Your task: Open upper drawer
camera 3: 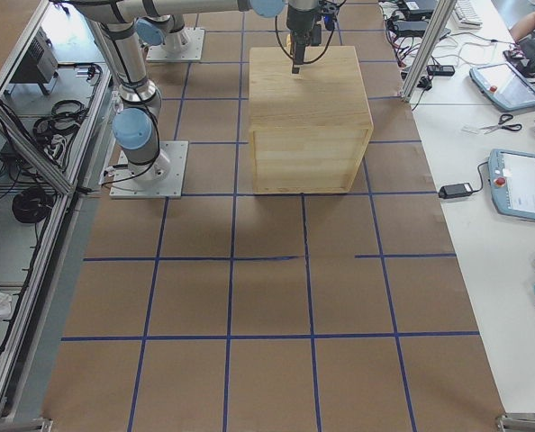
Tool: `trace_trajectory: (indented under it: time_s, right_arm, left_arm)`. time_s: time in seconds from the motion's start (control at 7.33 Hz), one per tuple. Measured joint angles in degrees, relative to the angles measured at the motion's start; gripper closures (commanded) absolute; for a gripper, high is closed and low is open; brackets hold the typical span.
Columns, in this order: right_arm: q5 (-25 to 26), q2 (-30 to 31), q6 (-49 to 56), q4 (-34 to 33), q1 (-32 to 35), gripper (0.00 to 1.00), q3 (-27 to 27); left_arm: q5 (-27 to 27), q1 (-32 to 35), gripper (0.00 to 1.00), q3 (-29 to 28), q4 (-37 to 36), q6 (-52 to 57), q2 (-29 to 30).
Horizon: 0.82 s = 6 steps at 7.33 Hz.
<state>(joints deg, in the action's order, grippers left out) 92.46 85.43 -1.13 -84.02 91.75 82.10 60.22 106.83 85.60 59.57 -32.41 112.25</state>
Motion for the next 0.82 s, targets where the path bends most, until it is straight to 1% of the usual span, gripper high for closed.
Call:
trace_trajectory:
  time_s: [0.82]
  right_arm:
    - [0.0,0.0,0.04,0.0,0.01,0.0,0.01]
  left_arm:
    - [3.86,1.79,0.0,0.07,0.04,1.87,0.8]
